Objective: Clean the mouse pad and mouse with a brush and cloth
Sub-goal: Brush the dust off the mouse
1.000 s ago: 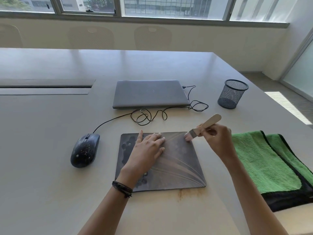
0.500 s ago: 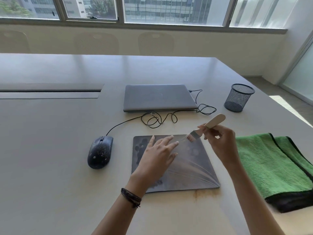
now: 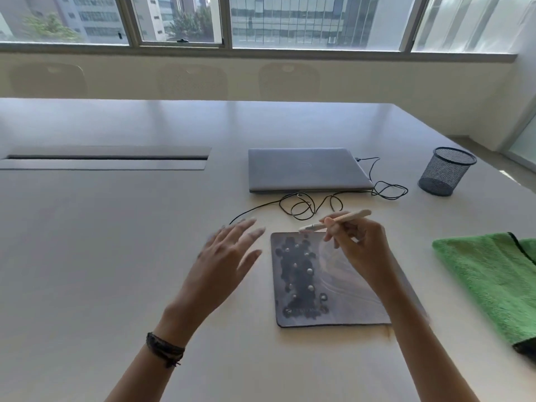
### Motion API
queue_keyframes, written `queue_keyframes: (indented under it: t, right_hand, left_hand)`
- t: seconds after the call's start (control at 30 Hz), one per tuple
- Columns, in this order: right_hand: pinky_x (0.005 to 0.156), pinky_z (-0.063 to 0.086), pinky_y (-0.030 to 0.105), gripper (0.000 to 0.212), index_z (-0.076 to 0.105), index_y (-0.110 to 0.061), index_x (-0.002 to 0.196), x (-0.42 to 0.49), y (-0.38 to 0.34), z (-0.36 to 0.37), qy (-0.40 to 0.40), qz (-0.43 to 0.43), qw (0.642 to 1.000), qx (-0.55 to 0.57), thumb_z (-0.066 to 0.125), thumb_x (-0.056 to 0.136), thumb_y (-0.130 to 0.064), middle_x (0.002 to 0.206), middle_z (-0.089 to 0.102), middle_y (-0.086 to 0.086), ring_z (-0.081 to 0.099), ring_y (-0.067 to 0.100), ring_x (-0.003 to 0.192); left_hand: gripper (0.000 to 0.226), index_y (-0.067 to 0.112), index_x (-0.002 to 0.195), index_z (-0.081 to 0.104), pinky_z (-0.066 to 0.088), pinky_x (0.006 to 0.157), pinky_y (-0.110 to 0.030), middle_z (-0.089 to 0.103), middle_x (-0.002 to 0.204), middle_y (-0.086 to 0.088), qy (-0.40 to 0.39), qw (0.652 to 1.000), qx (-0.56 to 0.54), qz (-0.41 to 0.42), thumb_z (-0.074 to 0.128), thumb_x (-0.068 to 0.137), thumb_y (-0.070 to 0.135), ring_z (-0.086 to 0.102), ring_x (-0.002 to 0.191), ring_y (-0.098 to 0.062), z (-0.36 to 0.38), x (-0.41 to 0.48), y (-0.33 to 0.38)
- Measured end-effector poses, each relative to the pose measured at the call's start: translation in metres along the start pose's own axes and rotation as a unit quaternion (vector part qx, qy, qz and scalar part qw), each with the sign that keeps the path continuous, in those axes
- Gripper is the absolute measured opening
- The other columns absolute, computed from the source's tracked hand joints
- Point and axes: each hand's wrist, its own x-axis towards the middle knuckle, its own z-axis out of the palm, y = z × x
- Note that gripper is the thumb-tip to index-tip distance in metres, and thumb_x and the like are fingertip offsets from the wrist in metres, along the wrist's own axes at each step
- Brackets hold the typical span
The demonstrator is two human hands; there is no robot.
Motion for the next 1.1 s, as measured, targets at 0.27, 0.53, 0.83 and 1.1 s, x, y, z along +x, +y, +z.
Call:
queue_keyframes:
  t: [0.27,0.53,0.83,1.1]
  right_hand:
    - [0.053,0.052,0.023,0.015,0.071,-0.006,0.089,0.012,-0.013,0.053,-0.03,0.018,0.998,0.049,0.058,0.089,-0.013,0.068,0.071,0.002,0.06,0.005,0.051]
    - [0.054,0.049,0.015,0.019,0.07,-0.004,0.089,0.033,-0.015,0.106,-0.088,0.044,0.995,0.008,0.056,0.092,-0.016,0.073,0.071,0.002,0.061,0.002,0.052]
    - [0.056,0.053,0.017,0.017,0.07,-0.011,0.085,0.032,-0.011,0.129,-0.112,0.03,0.993,-0.028,0.057,0.091,-0.019,0.068,0.069,-0.004,0.063,0.004,0.053]
    - [0.061,0.055,0.028,0.021,0.071,-0.007,0.075,0.025,-0.019,0.12,-0.075,-0.001,0.996,-0.053,0.058,0.088,-0.019,0.061,0.071,-0.001,0.062,0.004,0.051]
  left_hand:
    - [0.08,0.026,0.145,0.029,0.021,0.11,-0.025,0.035,0.149,0.008,-0.044,0.998,0.0,-0.044,0.022,0.082,0.074,0.03,0.138,-0.008,-0.022,-0.025,-0.057]
    - [0.114,0.031,0.148,-0.003,0.001,0.111,-0.019,0.009,0.157,0.01,-0.149,0.984,-0.016,-0.092,0.013,0.055,0.096,-0.002,0.138,0.005,-0.014,-0.039,-0.078]
    - [0.127,0.017,0.149,-0.007,-0.012,0.113,-0.021,-0.007,0.158,0.002,-0.193,0.978,0.007,-0.083,0.018,0.052,0.095,-0.025,0.136,-0.002,-0.002,-0.04,-0.077]
    - [0.134,0.012,0.149,-0.002,-0.013,0.113,-0.022,-0.005,0.158,-0.001,-0.19,0.977,0.025,-0.096,0.003,0.046,0.098,-0.024,0.135,-0.001,-0.003,-0.039,-0.079]
